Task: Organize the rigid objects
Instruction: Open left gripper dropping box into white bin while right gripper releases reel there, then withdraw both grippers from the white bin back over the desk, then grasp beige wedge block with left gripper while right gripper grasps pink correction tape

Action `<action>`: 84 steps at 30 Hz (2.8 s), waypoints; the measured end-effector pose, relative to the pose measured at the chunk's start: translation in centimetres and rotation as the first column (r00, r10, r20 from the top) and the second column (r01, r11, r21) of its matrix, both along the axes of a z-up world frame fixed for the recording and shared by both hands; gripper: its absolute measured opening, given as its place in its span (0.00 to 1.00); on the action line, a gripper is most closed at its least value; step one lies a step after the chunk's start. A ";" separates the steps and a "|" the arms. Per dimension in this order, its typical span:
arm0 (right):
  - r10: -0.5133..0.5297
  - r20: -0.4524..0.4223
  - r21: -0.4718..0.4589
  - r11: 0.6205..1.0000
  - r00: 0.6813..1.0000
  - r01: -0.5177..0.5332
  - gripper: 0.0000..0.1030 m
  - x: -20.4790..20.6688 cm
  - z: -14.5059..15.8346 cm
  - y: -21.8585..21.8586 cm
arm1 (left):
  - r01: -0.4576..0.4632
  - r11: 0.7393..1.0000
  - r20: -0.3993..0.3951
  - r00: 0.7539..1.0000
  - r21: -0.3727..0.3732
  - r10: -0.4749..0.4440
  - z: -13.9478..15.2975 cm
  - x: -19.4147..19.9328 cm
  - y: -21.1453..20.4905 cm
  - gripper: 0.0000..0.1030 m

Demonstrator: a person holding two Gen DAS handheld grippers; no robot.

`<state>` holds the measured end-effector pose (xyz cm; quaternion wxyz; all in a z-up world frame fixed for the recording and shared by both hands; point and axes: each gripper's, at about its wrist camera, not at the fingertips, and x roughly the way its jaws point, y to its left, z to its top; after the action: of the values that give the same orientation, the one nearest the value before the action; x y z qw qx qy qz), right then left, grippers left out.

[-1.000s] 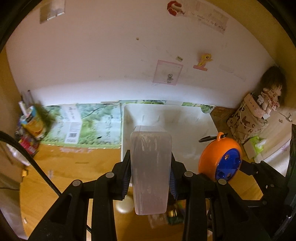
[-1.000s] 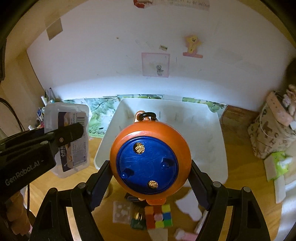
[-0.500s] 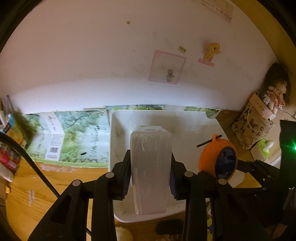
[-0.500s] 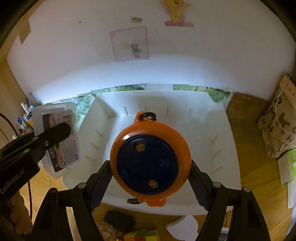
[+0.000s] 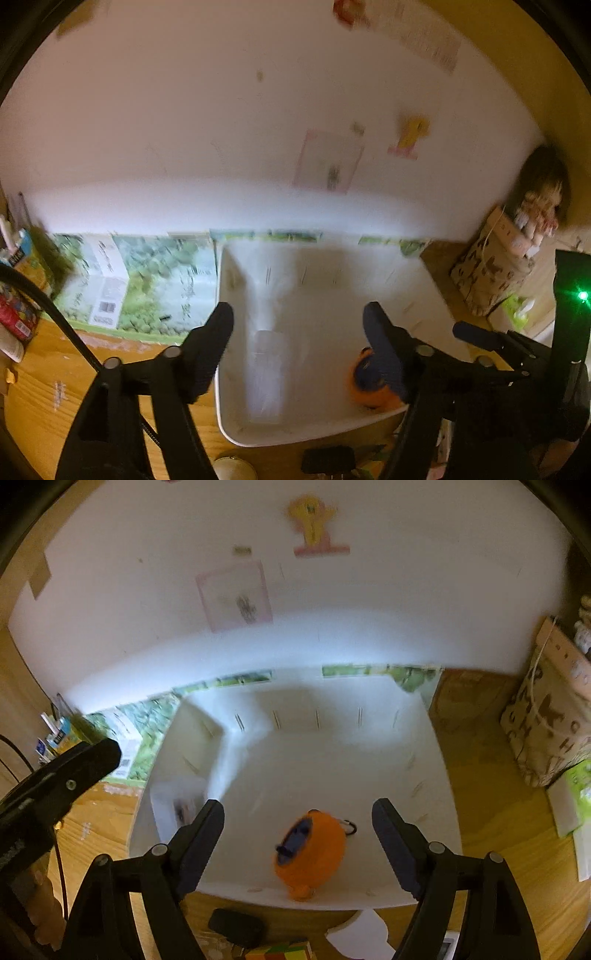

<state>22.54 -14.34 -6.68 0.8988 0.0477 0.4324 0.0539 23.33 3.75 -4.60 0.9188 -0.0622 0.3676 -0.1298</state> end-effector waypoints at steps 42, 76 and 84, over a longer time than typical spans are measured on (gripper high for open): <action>-0.133 0.333 -0.034 0.988 0.933 0.153 0.87 -29.4 1.7 -4.3 | 0.022 0.977 0.140 0.989 0.212 -0.053 2.7 -23.2 -0.6 0.80; 0.515 -0.235 -0.061 0.839 0.824 -0.541 0.87 -21.5 -9.7 -8.9 | -0.077 0.993 -0.492 0.863 0.094 0.113 -11.3 -16.3 -11.4 0.80; 0.640 -0.321 -0.107 0.708 0.699 -0.698 0.87 -21.0 -12.1 -7.7 | -0.136 0.986 -0.562 0.810 0.095 0.167 -14.1 -14.8 -12.3 0.80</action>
<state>1.49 -22.04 -18.81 0.7513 -0.2069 0.5366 0.3237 8.52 -8.51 -18.72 0.7763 -0.1039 0.6214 -0.0225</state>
